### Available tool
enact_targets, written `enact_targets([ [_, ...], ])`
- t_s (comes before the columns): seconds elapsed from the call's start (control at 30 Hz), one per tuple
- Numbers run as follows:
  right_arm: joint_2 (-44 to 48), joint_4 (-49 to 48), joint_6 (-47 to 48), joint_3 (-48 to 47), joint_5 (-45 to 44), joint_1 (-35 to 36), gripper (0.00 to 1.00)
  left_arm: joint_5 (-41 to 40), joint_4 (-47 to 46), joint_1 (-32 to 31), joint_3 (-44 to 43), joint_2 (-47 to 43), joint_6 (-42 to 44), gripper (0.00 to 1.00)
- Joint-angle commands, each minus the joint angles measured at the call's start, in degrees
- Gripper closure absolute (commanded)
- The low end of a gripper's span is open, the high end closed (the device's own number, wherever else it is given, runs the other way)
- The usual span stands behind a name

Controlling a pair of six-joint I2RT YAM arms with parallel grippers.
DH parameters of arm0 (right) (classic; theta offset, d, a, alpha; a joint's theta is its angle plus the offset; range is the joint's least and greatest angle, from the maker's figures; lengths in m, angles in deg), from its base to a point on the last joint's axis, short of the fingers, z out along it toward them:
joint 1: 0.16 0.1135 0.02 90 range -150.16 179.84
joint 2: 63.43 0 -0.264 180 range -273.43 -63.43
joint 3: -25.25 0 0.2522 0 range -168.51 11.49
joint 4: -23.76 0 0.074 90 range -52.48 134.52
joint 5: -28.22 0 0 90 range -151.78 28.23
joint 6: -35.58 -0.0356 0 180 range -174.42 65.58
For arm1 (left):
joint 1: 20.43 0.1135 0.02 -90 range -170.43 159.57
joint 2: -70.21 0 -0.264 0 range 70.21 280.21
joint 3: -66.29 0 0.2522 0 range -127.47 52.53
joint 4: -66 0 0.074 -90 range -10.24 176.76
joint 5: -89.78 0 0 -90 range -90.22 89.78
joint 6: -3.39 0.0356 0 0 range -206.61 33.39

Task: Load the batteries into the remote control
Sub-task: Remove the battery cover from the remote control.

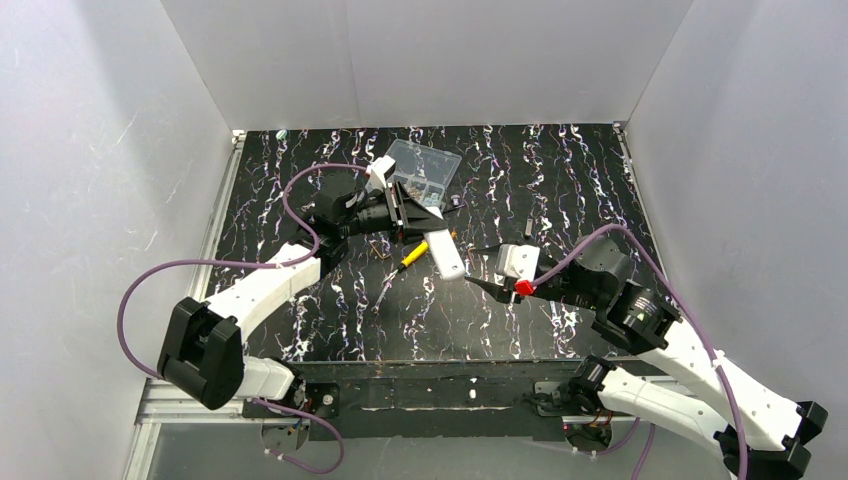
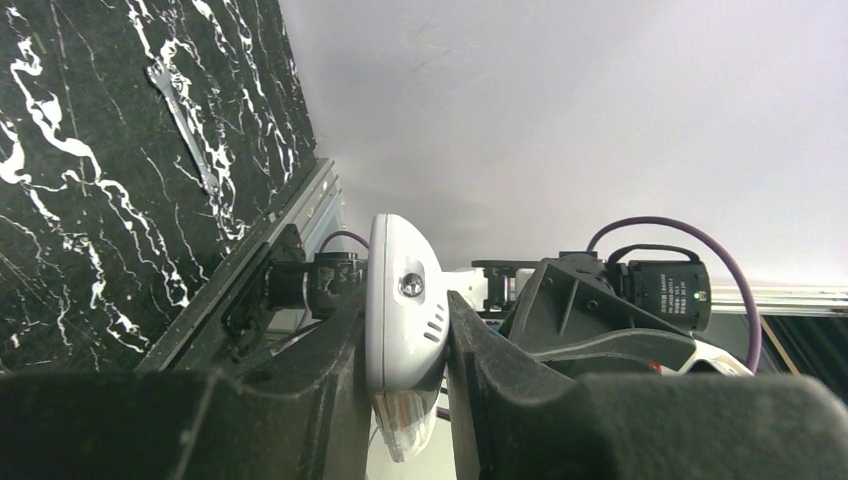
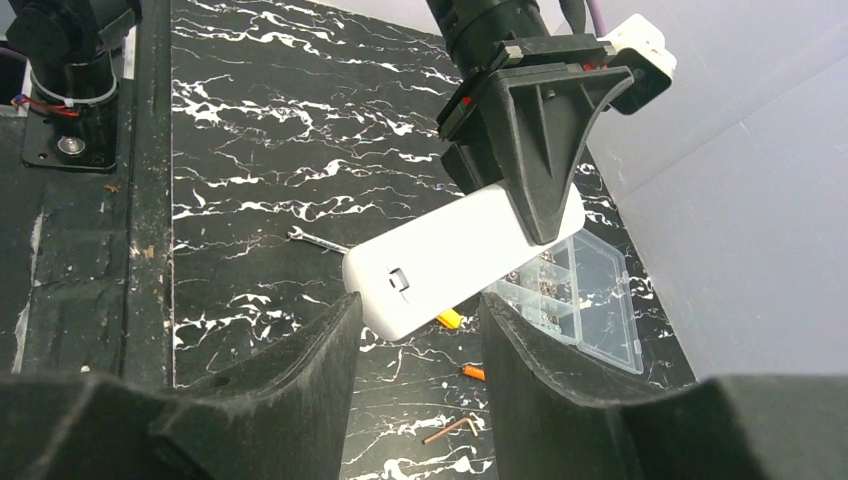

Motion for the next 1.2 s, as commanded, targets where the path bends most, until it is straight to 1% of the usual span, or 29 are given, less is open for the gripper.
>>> enact_targets([
  [0.0, -0.3, -2.8, 0.1, -2.3, 1.0, -0.2, 0.46, 4.0, -5.5, -0.2, -2.8, -0.2, -2.7, 1.00],
  [0.13, -2.6, -2.6, 1.5, -2.9, 1.6, -0.2, 0.46, 5.8, -3.7, -0.2, -4.0, 0.4, -1.5, 1.00],
  [0.3, -5.1, -5.8, 1.6, -2.6, 2.2, -0.2, 0.47, 7.4, -1.8, -0.2, -4.4, 0.2, 0.0, 1.00],
  [0.43, -5.9, -6.8, 2.4, -2.7, 3.0, -0.2, 0.47, 7.9, 1.9, -0.2, -4.2, -1.2, 2.7, 1.00],
  [0.5, -6.0, -5.9, 3.3, -3.1, 3.4, -0.2, 0.47, 8.3, 2.5, -0.2, -4.0, -1.2, 3.3, 1.00],
  [0.67, -6.7, -1.9, 6.7, -4.6, 3.5, -0.2, 0.47, 9.6, 0.4, -0.2, -5.0, 0.6, 1.7, 1.00],
  [0.77, -7.6, 0.4, 7.8, -6.3, 3.1, -0.5, 0.47, 10.1, 1.7, -0.1, -5.6, 0.9, 2.8, 1.00],
  [0.97, -7.3, 1.1, 7.9, -8.5, 4.2, -0.9, 0.47, 10.5, 1.9, -0.1, -5.1, 1.8, 3.9, 1.00],
  [1.07, -7.4, 3.0, 7.9, -9.8, 6.5, -1.4, 0.47, 10.7, 2.1, 0.0, -4.3, 1.6, 4.9, 1.00],
  [1.17, -7.6, 5.3, 7.4, -10.5, 11.4, -2.8, 0.47, 10.5, 4.7, 0.0, -4.0, 0.7, 7.2, 1.00],
])
